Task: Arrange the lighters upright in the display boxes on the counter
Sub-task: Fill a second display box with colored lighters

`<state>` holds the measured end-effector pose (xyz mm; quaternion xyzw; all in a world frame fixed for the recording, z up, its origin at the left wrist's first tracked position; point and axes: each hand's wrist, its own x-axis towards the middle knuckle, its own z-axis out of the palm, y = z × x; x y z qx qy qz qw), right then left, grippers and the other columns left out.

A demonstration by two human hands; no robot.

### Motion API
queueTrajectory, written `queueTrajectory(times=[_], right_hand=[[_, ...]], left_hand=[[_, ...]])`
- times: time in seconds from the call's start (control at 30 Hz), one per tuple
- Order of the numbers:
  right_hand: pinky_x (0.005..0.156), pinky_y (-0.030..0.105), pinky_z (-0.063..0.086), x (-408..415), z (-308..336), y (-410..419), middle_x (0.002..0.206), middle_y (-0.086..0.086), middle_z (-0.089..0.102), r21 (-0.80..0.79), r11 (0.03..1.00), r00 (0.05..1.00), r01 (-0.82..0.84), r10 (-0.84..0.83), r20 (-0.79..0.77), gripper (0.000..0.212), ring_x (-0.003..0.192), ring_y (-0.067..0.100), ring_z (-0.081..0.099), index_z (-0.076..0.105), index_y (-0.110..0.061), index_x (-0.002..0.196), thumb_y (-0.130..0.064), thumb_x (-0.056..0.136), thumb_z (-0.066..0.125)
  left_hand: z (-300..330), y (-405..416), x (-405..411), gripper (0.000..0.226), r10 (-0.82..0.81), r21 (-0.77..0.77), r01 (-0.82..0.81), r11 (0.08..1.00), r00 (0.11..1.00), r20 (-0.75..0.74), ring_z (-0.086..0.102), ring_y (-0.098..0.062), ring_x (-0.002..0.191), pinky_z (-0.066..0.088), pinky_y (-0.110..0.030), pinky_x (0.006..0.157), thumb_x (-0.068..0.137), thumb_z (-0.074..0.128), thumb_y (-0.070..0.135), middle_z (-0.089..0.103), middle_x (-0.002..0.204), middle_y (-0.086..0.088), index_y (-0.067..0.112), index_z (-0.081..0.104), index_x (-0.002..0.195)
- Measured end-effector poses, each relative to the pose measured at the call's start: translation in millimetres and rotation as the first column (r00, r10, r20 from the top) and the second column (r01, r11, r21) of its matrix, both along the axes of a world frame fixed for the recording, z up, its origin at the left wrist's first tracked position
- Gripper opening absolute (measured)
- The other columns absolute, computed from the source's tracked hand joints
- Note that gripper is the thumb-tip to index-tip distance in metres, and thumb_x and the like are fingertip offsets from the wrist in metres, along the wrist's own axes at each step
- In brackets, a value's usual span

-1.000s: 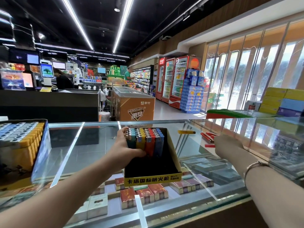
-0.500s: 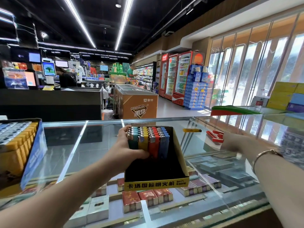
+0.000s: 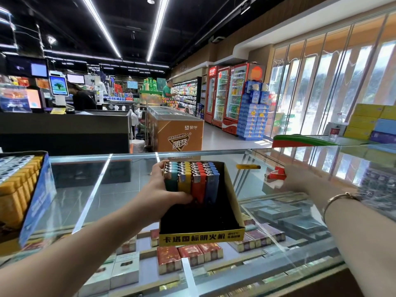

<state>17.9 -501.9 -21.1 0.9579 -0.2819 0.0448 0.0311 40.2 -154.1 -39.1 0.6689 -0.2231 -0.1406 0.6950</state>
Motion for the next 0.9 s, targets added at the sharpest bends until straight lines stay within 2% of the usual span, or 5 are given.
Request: queueTrajectory(times=[0.17, 0.3, 0.43, 0.7, 0.9], right_hand=[[0.07, 0.033, 0.048, -5, 1, 22, 0.091, 0.003, 0.056, -0.112, 0.991, 0.979, 0.075, -0.051, 0.199, 0.034, 0.083, 0.022, 0.055, 0.044, -0.017, 0.119, -0.02, 0.087, 0.055], [0.064, 0.035, 0.051, -2, 22, 49, 0.085, 0.011, 0.06, 0.355, 0.93, 0.858, -0.093, -0.106, 0.502, 0.034, 0.068, 0.023, 0.061, 0.047, -0.008, 0.114, -0.015, 0.084, 0.063], [0.054, 0.032, 0.055, 5, 51, 101, 0.085, 0.017, 0.061, 0.689, 0.437, 0.692, -0.579, -0.184, 0.698, 0.03, 0.061, 0.023, 0.061, 0.053, -0.002, 0.107, 0.005, 0.079, 0.062], [0.057, 0.033, 0.056, 15, 65, 206, 0.059, 0.004, 0.063, 0.452, -0.312, 0.548, -0.836, -0.408, 0.73, 0.011, 0.053, 0.017, 0.063, 0.053, -0.005, 0.093, -0.006, 0.085, 0.061], [0.056, 0.028, 0.052, 4, 55, 218, 0.059, 0.002, 0.058, 0.431, -0.393, 0.557, -0.812, -0.305, 0.772, 0.007, 0.053, 0.015, 0.057, 0.056, -0.008, 0.086, -0.015, 0.088, 0.059]], left_hand=[[1, 1, 1, 0.082, -0.009, 0.029, 0.009, 1.0, 1.0, -0.008, 0.063, -0.025, 0.091, 0.054, -0.023, 0.057, 0.068, 0.073, -0.005, 0.05, 0.112, -0.009, 0.038, 0.023, 0.117], [3, 2, 0, 0.087, -0.005, 0.044, 0.005, 0.999, 1.0, 0.014, 0.061, -0.027, 0.092, 0.055, -0.022, 0.057, 0.068, 0.073, -0.008, 0.048, 0.115, -0.011, 0.04, 0.021, 0.12], [5, 3, -3, 0.093, -0.001, 0.13, -0.02, 0.991, 0.987, 0.159, 0.057, -0.028, 0.102, 0.055, -0.02, 0.06, 0.068, 0.075, -0.004, 0.04, 0.127, -0.011, 0.046, 0.018, 0.121], [14, 15, -9, 0.088, 0.027, 0.379, -0.198, 0.904, 0.911, 0.412, 0.049, -0.018, 0.11, 0.052, -0.032, 0.089, 0.063, 0.083, 0.024, 0.035, 0.129, -0.001, 0.035, 0.028, 0.131], [26, 14, -23, 0.081, 0.087, 0.264, -0.478, 0.837, 0.595, 0.799, 0.035, 0.0, 0.114, 0.034, -0.025, 0.094, 0.058, 0.043, 0.078, 0.034, 0.125, 0.018, 0.041, 0.027, 0.128]])
